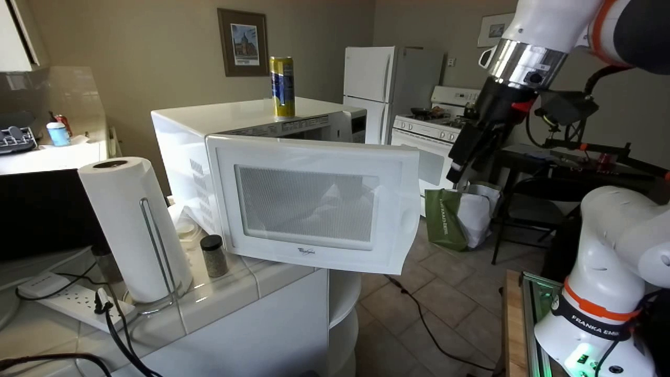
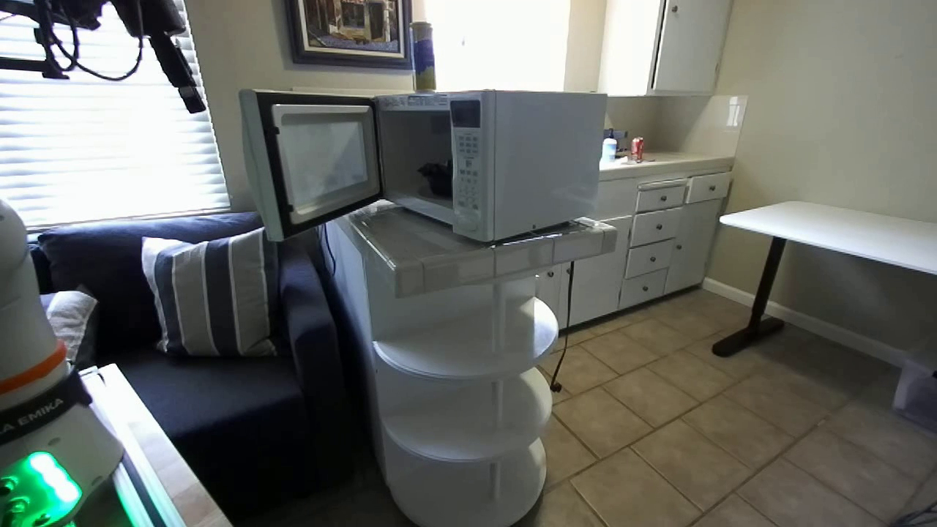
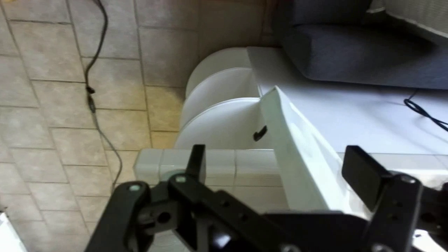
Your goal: Push the microwave door closed
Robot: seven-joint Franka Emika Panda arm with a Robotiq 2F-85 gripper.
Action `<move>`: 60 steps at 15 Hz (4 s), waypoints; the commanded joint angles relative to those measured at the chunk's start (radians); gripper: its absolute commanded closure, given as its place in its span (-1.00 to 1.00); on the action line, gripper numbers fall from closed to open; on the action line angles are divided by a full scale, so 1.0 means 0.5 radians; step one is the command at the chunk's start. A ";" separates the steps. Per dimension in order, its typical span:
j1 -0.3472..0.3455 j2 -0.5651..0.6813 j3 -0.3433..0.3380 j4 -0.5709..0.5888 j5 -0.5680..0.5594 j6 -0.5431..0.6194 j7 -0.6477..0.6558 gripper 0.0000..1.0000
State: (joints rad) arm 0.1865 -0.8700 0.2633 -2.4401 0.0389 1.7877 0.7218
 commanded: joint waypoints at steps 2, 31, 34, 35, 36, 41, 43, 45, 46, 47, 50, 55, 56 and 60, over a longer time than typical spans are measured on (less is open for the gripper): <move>-0.031 0.026 0.110 -0.122 0.220 0.334 -0.025 -1.00; -0.877 0.113 0.539 -0.608 -0.358 1.932 0.431 1.00; -1.136 0.114 0.685 -0.631 -0.570 2.118 0.425 1.00; -1.228 0.121 0.736 -0.619 -0.627 2.174 0.409 1.00; -1.332 0.123 0.798 -0.608 -0.676 2.231 0.399 1.00; -1.817 0.139 1.114 -0.551 -0.744 2.510 0.250 1.00; -2.034 0.145 1.283 -0.503 -0.702 2.632 0.151 1.00; -2.266 0.132 1.466 -0.444 -0.646 2.746 0.040 1.00; -2.358 0.134 1.540 -0.409 -0.605 2.777 -0.020 1.00; -2.457 0.127 1.616 -0.371 -0.569 2.805 -0.082 1.00; -2.744 0.137 1.840 -0.241 -0.441 2.862 -0.279 1.00; -3.122 0.147 2.094 -0.003 -0.274 2.865 -0.614 1.00; -3.181 0.151 2.132 0.037 -0.260 2.868 -0.662 1.00; -3.398 0.160 2.264 0.187 -0.249 2.882 -0.812 1.00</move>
State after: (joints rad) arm -1.4280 -0.8085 1.3366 -2.4041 -0.1138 3.2005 0.3905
